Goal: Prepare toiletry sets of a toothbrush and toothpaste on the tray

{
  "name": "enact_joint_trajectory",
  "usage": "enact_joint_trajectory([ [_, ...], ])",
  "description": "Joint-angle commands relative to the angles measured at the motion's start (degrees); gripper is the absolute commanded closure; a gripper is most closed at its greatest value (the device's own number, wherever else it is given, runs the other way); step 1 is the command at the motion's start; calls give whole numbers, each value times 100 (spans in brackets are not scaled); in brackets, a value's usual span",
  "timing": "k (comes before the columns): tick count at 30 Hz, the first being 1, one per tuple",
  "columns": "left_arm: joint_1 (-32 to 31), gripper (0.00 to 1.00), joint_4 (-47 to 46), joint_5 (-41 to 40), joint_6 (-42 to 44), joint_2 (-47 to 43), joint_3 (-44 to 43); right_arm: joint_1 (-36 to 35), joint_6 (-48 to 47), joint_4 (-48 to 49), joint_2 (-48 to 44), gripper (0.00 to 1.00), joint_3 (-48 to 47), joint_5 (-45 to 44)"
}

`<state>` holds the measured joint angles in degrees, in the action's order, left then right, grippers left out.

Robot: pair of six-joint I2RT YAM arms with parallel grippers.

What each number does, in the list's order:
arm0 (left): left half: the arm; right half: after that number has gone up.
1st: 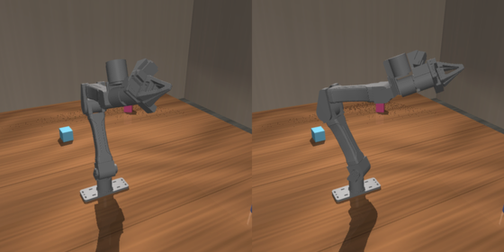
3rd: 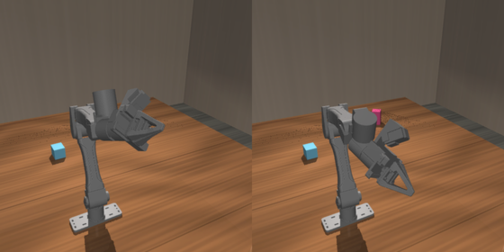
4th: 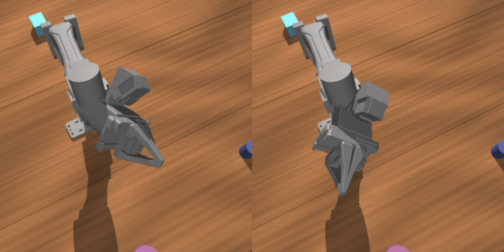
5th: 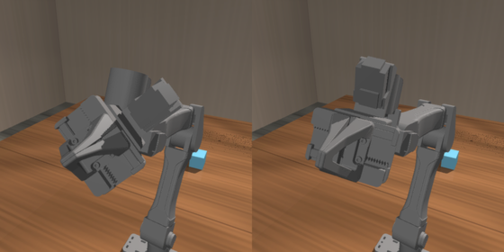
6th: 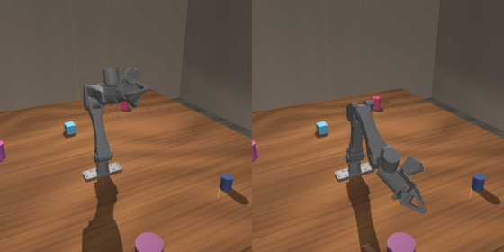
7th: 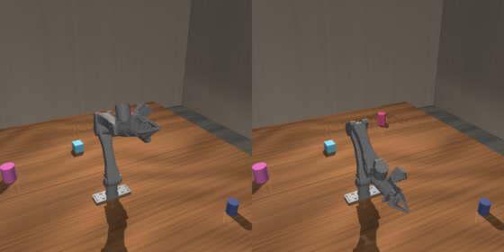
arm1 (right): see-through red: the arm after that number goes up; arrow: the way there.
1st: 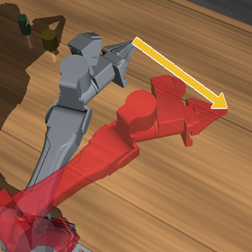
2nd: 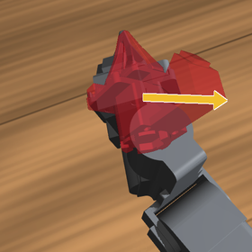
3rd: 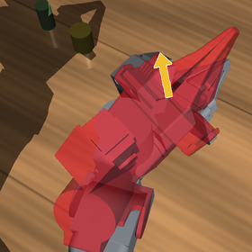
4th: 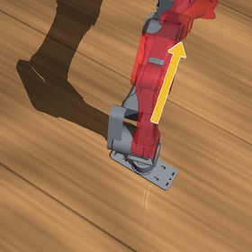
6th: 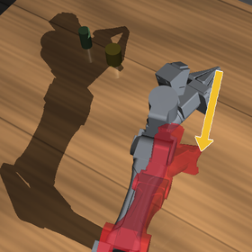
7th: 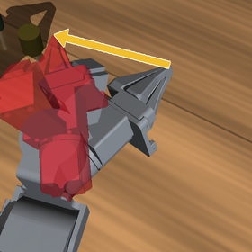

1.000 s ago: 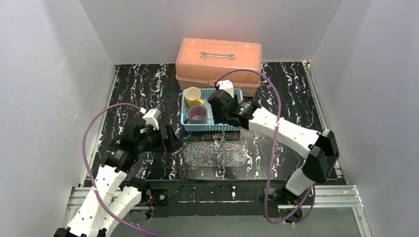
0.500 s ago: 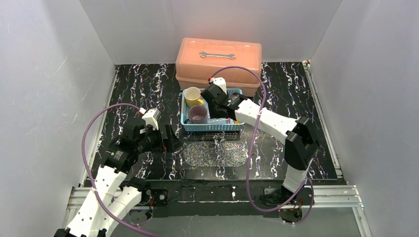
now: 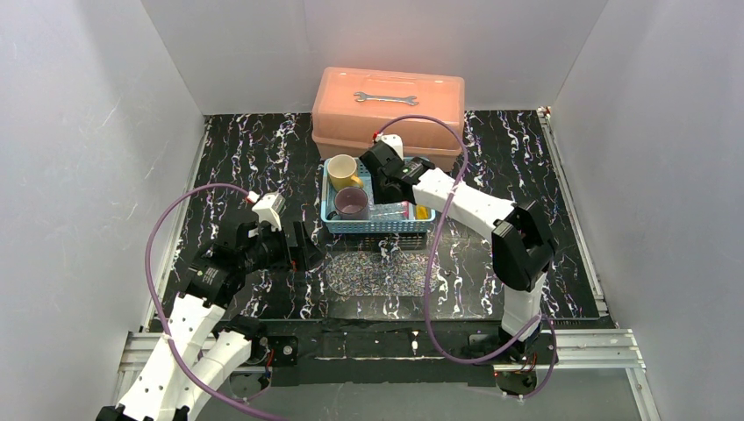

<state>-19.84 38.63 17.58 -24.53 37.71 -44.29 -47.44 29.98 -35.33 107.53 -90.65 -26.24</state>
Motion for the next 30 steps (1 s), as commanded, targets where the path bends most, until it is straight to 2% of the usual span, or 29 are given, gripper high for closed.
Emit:
enact_joint_trajectory([
  [1,4,1,83,-1,45,-1,26,63,34,237,150,54,-298,78],
  [30,5,1,97,-35,54,-1,17,183,124,430,612,61,-245,203],
])
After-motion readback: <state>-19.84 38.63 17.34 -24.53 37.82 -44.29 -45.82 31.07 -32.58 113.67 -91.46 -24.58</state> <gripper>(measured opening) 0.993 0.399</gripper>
